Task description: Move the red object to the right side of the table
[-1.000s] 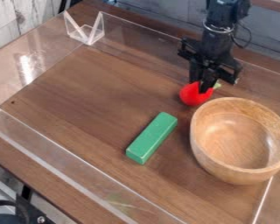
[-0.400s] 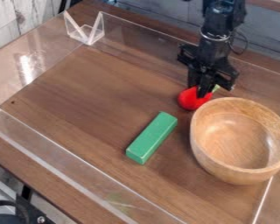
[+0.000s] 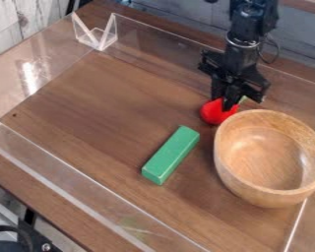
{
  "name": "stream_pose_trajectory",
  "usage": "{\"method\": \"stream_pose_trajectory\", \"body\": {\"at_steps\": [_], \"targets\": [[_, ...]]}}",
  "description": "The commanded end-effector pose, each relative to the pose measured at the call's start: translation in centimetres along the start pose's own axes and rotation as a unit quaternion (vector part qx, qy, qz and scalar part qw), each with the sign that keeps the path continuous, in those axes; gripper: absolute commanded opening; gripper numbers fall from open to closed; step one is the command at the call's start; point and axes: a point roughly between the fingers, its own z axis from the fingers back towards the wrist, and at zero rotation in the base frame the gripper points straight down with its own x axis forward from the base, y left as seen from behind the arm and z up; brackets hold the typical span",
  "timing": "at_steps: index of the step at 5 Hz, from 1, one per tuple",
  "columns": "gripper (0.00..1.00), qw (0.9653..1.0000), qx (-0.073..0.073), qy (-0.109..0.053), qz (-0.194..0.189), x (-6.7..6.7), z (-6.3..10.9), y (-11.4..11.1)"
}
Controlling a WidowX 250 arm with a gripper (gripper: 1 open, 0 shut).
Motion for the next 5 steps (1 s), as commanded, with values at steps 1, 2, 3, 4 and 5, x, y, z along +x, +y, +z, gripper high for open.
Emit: {"method": "stream_pose_trajectory", "body": {"at_steps": [1, 2, 3, 4, 5], "targets": [[0.00, 0.9992, 0.004, -0.039, 0.001, 1.5, 2.7, -0.6], [0.00, 0.9992, 0.006, -0.040, -0.003, 1.8, 2.9, -1.3], [0.00, 0.9991, 0.006, -0.041, -0.007, 1.7, 2.0, -1.2], [0.00, 0.9991, 0.005, -0.042, -0.009, 1.1, 1.1, -1.3], [0.00, 0.9990, 0.005, -0.043, -0.012, 0.9, 0.2, -1.2]]}}
